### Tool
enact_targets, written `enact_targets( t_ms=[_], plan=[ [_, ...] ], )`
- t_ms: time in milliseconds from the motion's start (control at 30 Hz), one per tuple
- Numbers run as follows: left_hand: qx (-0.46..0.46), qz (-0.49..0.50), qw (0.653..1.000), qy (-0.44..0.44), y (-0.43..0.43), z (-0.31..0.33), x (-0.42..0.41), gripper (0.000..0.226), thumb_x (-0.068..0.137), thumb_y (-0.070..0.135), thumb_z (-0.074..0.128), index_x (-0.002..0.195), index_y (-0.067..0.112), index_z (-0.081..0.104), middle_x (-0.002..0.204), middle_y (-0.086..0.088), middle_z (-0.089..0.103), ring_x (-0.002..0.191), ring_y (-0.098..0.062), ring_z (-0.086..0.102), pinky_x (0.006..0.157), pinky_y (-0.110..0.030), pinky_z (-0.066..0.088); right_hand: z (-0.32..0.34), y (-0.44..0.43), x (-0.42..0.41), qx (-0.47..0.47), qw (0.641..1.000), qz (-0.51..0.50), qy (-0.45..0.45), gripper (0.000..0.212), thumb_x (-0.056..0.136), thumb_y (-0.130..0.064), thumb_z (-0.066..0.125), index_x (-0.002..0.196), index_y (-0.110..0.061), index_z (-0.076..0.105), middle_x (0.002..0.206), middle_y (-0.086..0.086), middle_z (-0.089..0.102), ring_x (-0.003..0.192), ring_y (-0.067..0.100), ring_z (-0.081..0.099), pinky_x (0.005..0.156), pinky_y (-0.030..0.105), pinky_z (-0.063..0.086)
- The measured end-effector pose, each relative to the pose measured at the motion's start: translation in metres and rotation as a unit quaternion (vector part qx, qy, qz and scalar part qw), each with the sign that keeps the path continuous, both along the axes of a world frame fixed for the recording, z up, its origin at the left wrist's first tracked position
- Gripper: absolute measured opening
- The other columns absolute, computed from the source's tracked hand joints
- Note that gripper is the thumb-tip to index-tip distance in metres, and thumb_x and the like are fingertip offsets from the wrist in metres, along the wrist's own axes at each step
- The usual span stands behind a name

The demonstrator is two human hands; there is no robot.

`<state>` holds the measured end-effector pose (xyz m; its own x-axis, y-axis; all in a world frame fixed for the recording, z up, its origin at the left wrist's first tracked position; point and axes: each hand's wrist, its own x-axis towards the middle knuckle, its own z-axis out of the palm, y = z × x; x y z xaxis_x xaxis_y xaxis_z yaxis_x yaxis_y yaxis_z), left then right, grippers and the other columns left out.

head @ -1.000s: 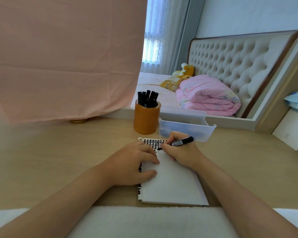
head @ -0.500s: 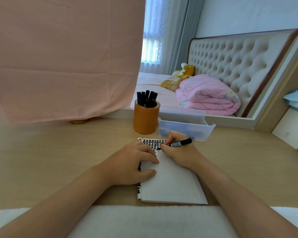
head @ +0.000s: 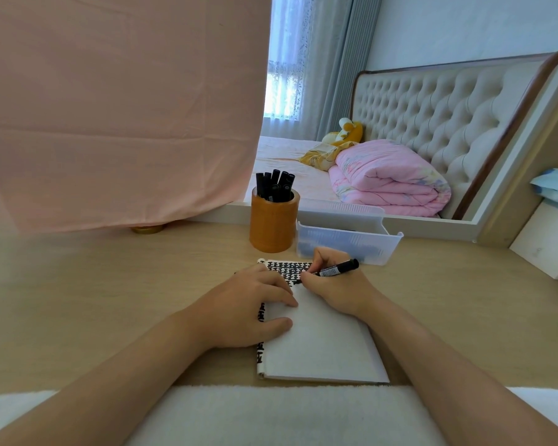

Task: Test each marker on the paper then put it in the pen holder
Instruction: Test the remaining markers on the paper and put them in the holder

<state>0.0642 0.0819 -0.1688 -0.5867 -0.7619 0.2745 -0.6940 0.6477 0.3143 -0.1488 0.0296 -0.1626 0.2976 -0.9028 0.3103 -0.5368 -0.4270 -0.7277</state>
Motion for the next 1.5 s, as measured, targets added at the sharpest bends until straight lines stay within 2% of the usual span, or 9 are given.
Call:
enact_targets(
  t_ms=[500,667,800,900,1033,1167,1267,1367,1500],
  plan=[
    [-0.010,-0.001,1.000,0.002,0.000,-0.001,0.000,0.039,0.088,0.057,0.055,0.122,0.040,0.065,0.122,0.025,0.053,0.111,0.003,0.040,0.094,-0.030,0.042,0.004,0.003,-0.002,0.007,0.999,0.030,-0.009,0.025,0.082,-0.014,0.076,0.065,-0.022,0.060,0.069,-0.004,0.066,0.061,0.002,0.055,0.054,0.015,0.042],
    [-0.013,-0.004,1.000,0.006,-0.001,-0.002,0.001,0.039,0.089,0.056,0.056,0.123,0.040,0.065,0.122,0.025,0.053,0.111,0.003,0.040,0.095,-0.028,0.041,0.002,0.000,-0.002,0.019,1.000,0.021,-0.003,0.023,0.081,-0.012,0.075,0.067,-0.018,0.058,0.071,0.002,0.066,0.059,0.004,0.053,0.052,0.017,0.041],
    [-0.022,-0.004,1.000,0.005,-0.001,-0.003,0.000,0.039,0.089,0.056,0.057,0.123,0.039,0.065,0.122,0.026,0.053,0.113,0.002,0.041,0.096,-0.028,0.039,0.003,0.001,-0.004,0.054,0.996,-0.008,-0.069,0.020,0.088,-0.014,0.071,0.072,-0.017,0.059,0.064,0.000,0.062,0.053,0.004,0.051,0.051,0.021,0.043],
    [-0.016,0.000,0.999,0.043,0.000,-0.003,0.002,0.039,0.090,0.051,0.057,0.126,0.039,0.063,0.124,0.023,0.053,0.115,0.004,0.042,0.097,-0.021,0.038,0.004,0.004,-0.006,0.079,0.989,-0.001,-0.122,0.014,0.090,-0.016,0.070,0.080,-0.015,0.060,0.061,0.005,0.062,0.050,0.012,0.051,0.049,0.026,0.043],
    [-0.050,0.058,0.987,0.140,-0.002,-0.001,0.006,0.029,0.093,0.034,0.058,0.120,0.032,0.067,0.115,0.018,0.058,0.109,0.002,0.051,0.093,-0.018,0.042,0.010,0.006,-0.006,0.059,0.988,0.016,-0.139,0.010,0.089,-0.009,0.071,0.093,-0.018,0.071,0.064,-0.003,0.066,0.050,0.011,0.053,0.049,0.022,0.043],
    [-0.092,0.165,0.973,0.135,-0.011,-0.002,0.018,0.031,0.094,0.018,0.058,0.122,0.029,0.066,0.113,0.015,0.058,0.102,0.002,0.048,0.085,-0.013,0.035,0.014,0.007,-0.007,0.053,0.986,0.051,-0.149,0.022,0.097,-0.008,0.058,0.107,-0.020,0.073,0.082,0.002,0.074,0.054,0.015,0.057,0.052,0.021,0.048],
    [-0.075,0.231,0.967,0.074,-0.018,-0.007,0.027,0.038,0.095,0.022,0.055,0.132,0.026,0.059,0.121,0.007,0.057,0.112,-0.012,0.045,0.092,-0.022,0.034,0.015,0.003,-0.009,0.070,0.984,0.075,-0.144,0.033,0.101,-0.001,0.048,0.120,-0.019,0.067,0.089,0.008,0.073,0.056,0.018,0.059,0.047,0.022,0.045],
    [-0.030,0.264,0.963,0.044,-0.022,-0.012,0.031,0.037,0.097,0.029,0.055,0.133,0.023,0.059,0.123,0.005,0.056,0.114,-0.015,0.043,0.095,-0.027,0.036,0.017,0.001,-0.007,0.124,0.972,0.102,-0.170,0.046,0.103,0.005,0.033,0.137,-0.016,0.055,0.102,0.015,0.069,0.065,0.021,0.063,0.046,0.026,0.050],
    [-0.014,0.261,0.964,0.047,-0.023,-0.010,0.032,0.027,0.096,0.032,0.058,0.120,0.025,0.067,0.113,0.006,0.058,0.104,-0.013,0.045,0.088,-0.028,0.039,0.024,0.005,-0.004,0.174,0.955,0.118,-0.209,0.046,0.105,0.003,0.024,0.127,-0.011,0.062,0.098,0.016,0.063,0.070,0.026,0.065,0.053,0.034,0.056]
  ],
)
